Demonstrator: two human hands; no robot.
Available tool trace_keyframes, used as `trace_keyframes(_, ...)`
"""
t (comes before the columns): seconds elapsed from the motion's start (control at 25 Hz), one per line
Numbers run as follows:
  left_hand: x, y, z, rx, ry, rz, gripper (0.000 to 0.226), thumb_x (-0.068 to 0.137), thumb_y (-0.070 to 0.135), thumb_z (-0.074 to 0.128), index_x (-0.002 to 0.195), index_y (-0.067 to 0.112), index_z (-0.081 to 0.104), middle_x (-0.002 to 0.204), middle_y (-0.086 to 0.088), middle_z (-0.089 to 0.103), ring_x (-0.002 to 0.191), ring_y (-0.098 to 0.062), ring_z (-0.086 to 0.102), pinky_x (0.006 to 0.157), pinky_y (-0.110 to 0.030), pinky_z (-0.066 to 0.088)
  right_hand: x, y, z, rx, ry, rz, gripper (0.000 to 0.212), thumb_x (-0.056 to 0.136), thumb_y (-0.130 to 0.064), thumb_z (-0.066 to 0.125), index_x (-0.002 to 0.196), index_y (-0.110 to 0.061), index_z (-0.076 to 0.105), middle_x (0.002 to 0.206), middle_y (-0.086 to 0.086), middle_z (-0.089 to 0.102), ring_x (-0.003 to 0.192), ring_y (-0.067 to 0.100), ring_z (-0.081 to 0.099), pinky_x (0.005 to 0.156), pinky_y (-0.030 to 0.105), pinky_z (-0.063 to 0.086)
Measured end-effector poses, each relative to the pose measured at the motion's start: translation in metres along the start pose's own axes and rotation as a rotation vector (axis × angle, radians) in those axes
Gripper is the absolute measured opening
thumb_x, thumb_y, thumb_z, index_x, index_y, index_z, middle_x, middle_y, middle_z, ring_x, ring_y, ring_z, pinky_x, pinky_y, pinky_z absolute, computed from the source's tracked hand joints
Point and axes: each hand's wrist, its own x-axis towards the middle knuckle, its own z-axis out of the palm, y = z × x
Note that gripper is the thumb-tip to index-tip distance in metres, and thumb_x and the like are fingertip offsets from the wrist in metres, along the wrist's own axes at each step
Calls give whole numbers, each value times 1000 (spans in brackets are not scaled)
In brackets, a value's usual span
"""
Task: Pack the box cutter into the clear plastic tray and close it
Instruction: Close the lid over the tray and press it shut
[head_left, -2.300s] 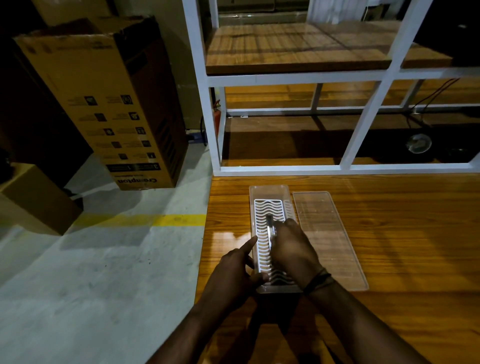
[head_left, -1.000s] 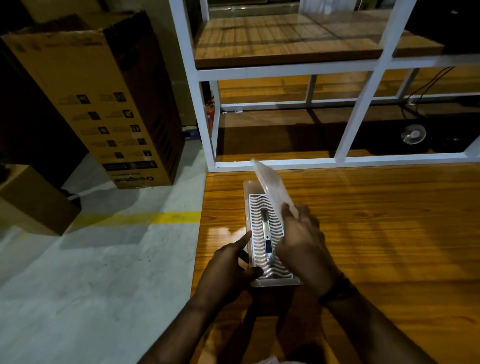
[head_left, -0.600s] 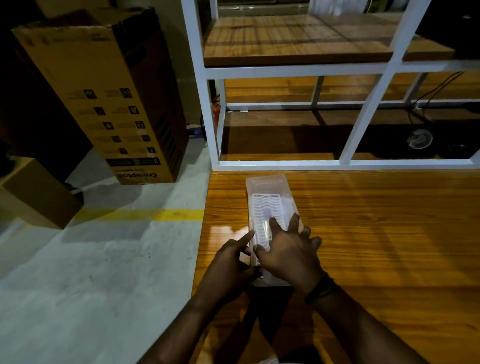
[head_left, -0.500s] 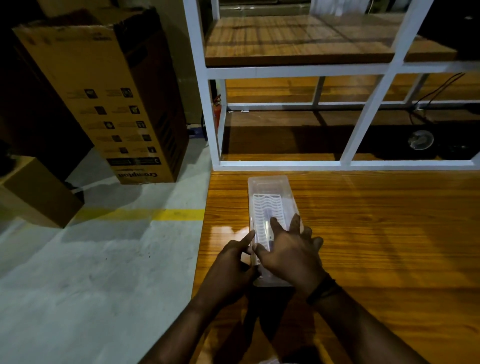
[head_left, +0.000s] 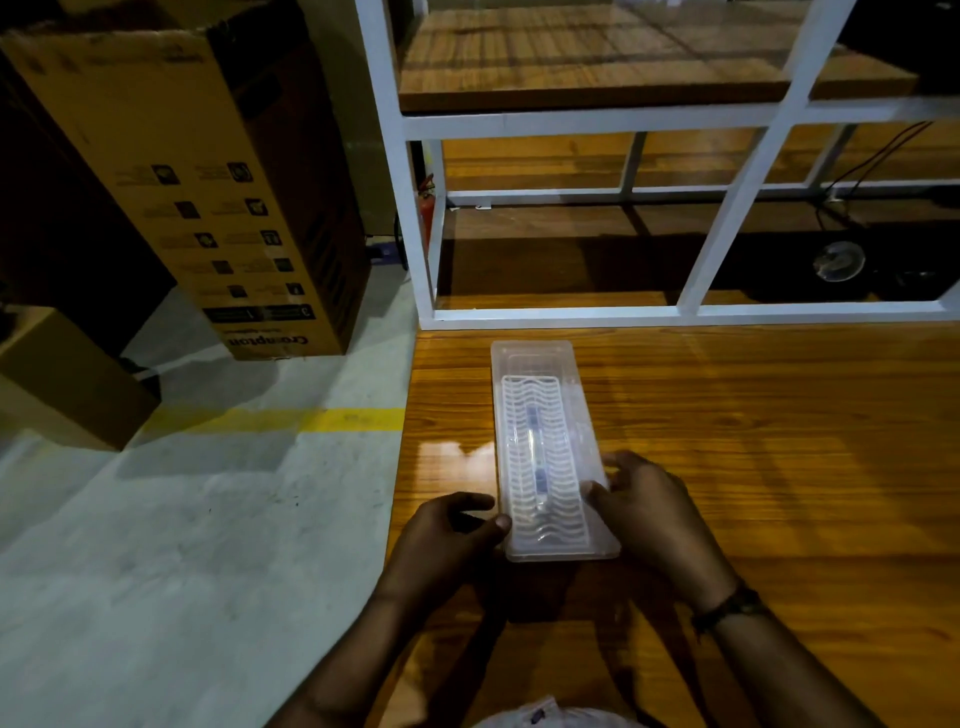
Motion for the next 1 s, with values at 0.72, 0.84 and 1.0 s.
trace_keyframes(0.72, -4, -2, 8, -140, -13, -117, 14, 85, 5, 78, 97, 1, 73, 78, -10, 78, 60, -16, 73, 52, -23, 57, -28, 39, 12, 731, -134, 242, 27, 90, -19, 73, 76, 0, 59, 61, 19, 60, 43, 22, 56, 41, 30, 48)
trace_keyframes(0.84, -1, -3, 7, -125, -15, -126, 7, 86, 8, 77, 93, 8, 75, 81, -7, 78, 68, -16, 73, 60, -28, 57, -26, 35, 5, 644, -139, 228, 27, 90, -22, 73, 74, -2, 63, 58, 15, 62, 42, 19, 55, 42, 25, 43)
trace_keyframes(1.0, 20, 10, 7, -212, 41, -109, 9, 93, 9, 68, 90, 11, 77, 90, -9, 80, 81, -26, 76, 75, -39, 61, -5, 19, -3, 712, -75, 225, 30, 92, -23, 71, 64, -13, 66, 57, 5, 68, 46, 16, 63, 49, 29, 47)
